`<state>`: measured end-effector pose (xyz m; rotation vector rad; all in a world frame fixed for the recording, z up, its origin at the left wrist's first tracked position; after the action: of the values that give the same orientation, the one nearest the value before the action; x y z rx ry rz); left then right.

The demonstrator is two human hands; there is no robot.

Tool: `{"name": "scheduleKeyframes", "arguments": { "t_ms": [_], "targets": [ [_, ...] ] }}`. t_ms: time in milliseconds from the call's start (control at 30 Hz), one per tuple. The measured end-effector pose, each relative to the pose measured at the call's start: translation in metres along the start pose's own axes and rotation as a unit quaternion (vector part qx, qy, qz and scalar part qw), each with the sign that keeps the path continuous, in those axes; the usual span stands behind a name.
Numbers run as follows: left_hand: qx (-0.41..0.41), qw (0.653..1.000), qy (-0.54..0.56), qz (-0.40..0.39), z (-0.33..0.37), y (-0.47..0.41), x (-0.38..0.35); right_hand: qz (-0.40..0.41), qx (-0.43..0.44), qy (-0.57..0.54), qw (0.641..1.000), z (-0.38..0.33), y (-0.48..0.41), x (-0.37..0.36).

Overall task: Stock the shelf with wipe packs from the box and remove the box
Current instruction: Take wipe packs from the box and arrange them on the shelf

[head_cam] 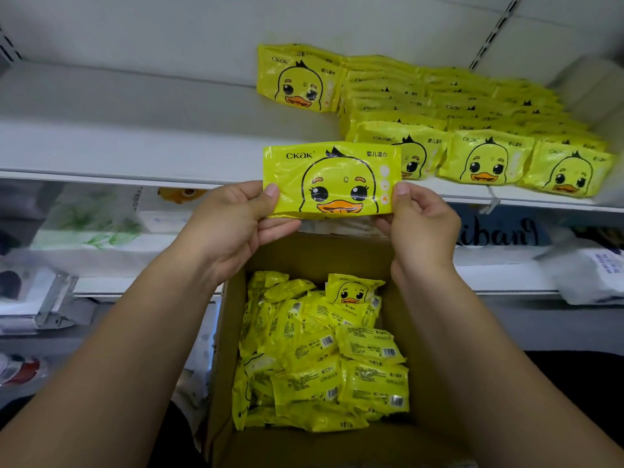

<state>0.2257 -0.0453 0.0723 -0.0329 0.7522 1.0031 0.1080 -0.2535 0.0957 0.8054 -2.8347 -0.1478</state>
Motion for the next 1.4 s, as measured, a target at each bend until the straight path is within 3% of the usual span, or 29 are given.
{"name": "scheduleKeyframes", "arguments": {
  "t_ms": [100, 233, 367, 500, 667, 733, 867, 933, 1033, 1100, 1200, 1300, 1400],
  "targets": [
    [-0.028, 1.000, 0.008, 0.007, 0.008, -0.002, 0.004, -0.052, 0.011, 0.013, 0.998, -0.002, -0.001, -0.011],
    [-0.058, 0.998, -0.006, 0.005, 0.019, -0.005, 0.009, -0.117, 0.114, 0.154, 0.975, -0.026, -0.004, -0.015],
    [-0.070, 0.997, -0.035, -0.012, 0.026, -0.007, 0.009, -0.139, 0.263, 0.327, 0.897, -0.065, -0.004, -0.027],
    [-0.096, 0.992, -0.080, -0.022, 0.037, -0.010, 0.011, -0.178, 0.369, 0.468, 0.783, -0.088, -0.007, -0.063],
    [-0.103, 0.985, -0.136, -0.037, 0.044, -0.010, 0.012, -0.325, 0.341, 0.505, 0.724, -0.093, -0.016, -0.106],
    [-0.107, 0.985, -0.131, -0.033, 0.048, -0.013, 0.014, -0.370, 0.329, 0.491, 0.717, -0.095, -0.020, -0.122],
    [-0.153, 0.979, -0.123, 0.053, 0.065, -0.023, 0.030, -0.369, 0.357, 0.486, 0.707, -0.105, -0.033, -0.150],
    [-0.182, 0.957, -0.191, 0.122, 0.073, -0.030, 0.045, -0.338, 0.384, 0.498, 0.700, -0.112, -0.044, -0.162],
    [-0.190, 0.891, -0.355, 0.208, 0.082, -0.036, 0.062, -0.295, 0.410, 0.498, 0.705, -0.121, -0.067, -0.180],
    [-0.173, 0.853, -0.456, 0.183, 0.076, -0.044, 0.056, -0.259, 0.409, 0.496, 0.721, -0.128, -0.085, -0.192],
    [-0.134, 0.828, -0.527, 0.136, 0.062, -0.055, 0.049, -0.233, 0.378, 0.490, 0.750, -0.129, -0.113, -0.213],
    [-0.135, 0.816, -0.545, 0.137, 0.062, -0.059, 0.047, -0.218, 0.372, 0.529, 0.731, -0.121, -0.140, -0.236],
    [-0.149, 0.812, -0.544, 0.153, 0.067, -0.065, 0.049, -0.194, 0.399, 0.574, 0.688, -0.116, -0.161, -0.252]
  ]
}}
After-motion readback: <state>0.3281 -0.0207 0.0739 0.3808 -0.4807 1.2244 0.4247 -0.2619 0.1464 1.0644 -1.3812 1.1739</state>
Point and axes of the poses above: each hand's wrist, its own y-axis away from the middle knuckle, its own x-axis out of the back of the hand, z = x × y, the point moved 9 cm from there along -y, towards the middle knuckle, and after that the axes turned 12 degrees about y, right-handed, at the moved point
